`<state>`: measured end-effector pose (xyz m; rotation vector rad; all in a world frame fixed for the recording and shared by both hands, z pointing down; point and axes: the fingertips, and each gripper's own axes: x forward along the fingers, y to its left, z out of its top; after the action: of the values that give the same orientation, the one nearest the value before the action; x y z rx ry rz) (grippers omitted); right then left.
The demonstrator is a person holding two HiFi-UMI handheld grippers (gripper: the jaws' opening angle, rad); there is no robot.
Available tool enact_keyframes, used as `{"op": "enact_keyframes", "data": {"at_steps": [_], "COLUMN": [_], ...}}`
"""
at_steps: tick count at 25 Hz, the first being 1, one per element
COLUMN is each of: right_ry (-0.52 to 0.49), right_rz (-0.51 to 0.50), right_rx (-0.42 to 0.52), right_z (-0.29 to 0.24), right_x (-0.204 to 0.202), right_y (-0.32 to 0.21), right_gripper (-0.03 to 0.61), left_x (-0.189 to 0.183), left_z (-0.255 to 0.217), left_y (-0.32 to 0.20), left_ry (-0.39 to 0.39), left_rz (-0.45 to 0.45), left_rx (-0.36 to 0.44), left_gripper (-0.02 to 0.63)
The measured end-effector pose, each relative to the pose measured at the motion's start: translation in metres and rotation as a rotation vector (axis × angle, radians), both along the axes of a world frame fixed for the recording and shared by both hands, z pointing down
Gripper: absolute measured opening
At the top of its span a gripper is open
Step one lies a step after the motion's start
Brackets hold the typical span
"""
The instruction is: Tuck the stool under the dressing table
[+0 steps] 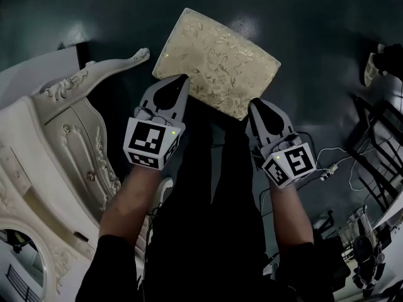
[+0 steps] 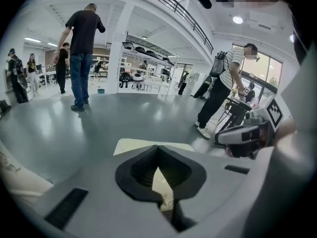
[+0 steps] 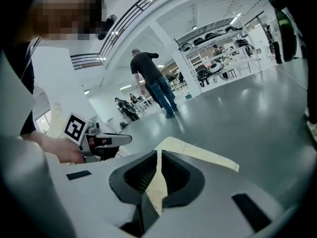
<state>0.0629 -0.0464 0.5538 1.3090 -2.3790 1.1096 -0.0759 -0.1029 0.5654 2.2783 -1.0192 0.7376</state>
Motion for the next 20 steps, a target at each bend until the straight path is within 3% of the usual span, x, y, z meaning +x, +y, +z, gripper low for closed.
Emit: {"op": "enact_keyframes", "data": {"at_steps": [7,8,10,14,16,20], "right_ry": [0.034,0.033,0.022,0.046,0.109,0.183], "right_rz": [-0.012,-0.011,-0.006,0.015,0.023,0.071], "right_rx": [-0.043,-0.056,-0.1,-0.17,-0.176,-0.212], "right_z": [0.041,0.048,0.062,0.086,0.095,0.114], "right_x": [-0.003,-0.004,-0.004,0.001,0.006,0.018], "right_y": [-0.003,-0.003,-0.001,0.004,0.007,0.01], "right_gripper": [0.025,0.035,0.154,0.243,0.301,0.358], "left_x": [-0.008,-0.008,-0.008,-0.013,-0.017,-0.027], "left_z": [0.048,0.054,0.064,0.081,0.091,0.111], "left_y": [0.003,0.003,0.003,-0.002,-0.003,-0.008], "left_ry": [-0.033,-0.031,-0.031,-0.051,-0.071,-0.114], "left_rz": [0.016,0.021,0.026,0.038,0.055,0.069], "left_rx": [-0.05,-0.062,-0.086,-0.116,-0.137,-0.177], "left_gripper": [0.013,0.057,0.164,0.204,0.315,0.4]}}
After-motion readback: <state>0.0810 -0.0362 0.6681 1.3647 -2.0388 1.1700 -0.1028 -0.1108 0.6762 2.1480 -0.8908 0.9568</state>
